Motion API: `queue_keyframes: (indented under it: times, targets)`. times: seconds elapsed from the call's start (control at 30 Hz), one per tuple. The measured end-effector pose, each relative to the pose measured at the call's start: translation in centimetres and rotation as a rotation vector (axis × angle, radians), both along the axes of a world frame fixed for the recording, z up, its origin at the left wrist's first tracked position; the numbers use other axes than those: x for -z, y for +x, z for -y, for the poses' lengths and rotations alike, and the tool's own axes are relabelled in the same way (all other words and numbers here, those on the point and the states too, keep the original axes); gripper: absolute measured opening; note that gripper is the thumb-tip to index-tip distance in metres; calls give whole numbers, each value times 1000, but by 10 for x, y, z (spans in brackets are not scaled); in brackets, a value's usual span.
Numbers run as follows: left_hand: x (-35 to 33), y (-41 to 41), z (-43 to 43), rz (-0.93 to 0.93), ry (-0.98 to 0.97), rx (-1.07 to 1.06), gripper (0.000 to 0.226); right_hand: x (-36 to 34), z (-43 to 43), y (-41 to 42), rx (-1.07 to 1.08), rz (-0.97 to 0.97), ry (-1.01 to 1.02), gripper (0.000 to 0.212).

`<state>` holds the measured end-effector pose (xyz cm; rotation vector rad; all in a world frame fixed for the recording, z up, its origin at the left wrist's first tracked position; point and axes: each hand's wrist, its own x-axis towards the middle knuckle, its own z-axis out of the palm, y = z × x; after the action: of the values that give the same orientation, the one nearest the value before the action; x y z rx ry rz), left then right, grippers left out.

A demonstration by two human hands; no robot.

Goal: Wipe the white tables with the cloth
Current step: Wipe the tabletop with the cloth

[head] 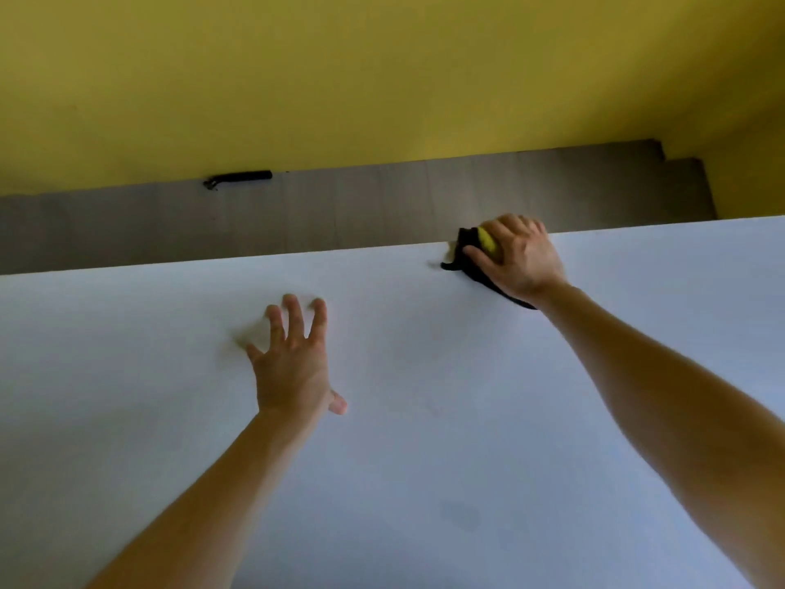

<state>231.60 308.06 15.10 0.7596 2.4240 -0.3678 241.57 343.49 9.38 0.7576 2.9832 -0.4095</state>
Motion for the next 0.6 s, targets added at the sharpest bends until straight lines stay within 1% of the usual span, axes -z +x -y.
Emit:
queue_keyframes:
  times: [0.07,0.1,0.17,0.2,0.33,0.4,0.43,0.47,0.53,0.6]
  targets:
    - [0,1,-1,-4,0,3,167,-7,-36,34,92,61,75,79]
    - [0,1,-2,2,-2,1,167,-7,-36,37,139,94,111,85]
    - [0,2,-2,9,-9,-9,167,-3,-8,18,212,145,166,93]
    - [0,1,-2,12,-12,-14,167,-2,14,0,205,147,165,94]
    - [0,-2,-6,46,-57,-29,167,-2,120,-82,-55,96,103,90]
    - [-4,-1,-9,64,-94,-63,167,-3,157,-107,-102,68,59,80]
    - [-6,1,-11,58,-113,-81,166,-3,161,-111,-113,36,30,74]
    - [-7,3,-15,53,-129,-92,165,-2,155,-107,-135,-7,-6,70]
    - [-11,13,-28,80,-145,-112,164,5,112,-82,-186,-70,-53,64]
    - [-15,29,-52,118,-101,-115,164,10,46,-42,-126,-70,-37,63]
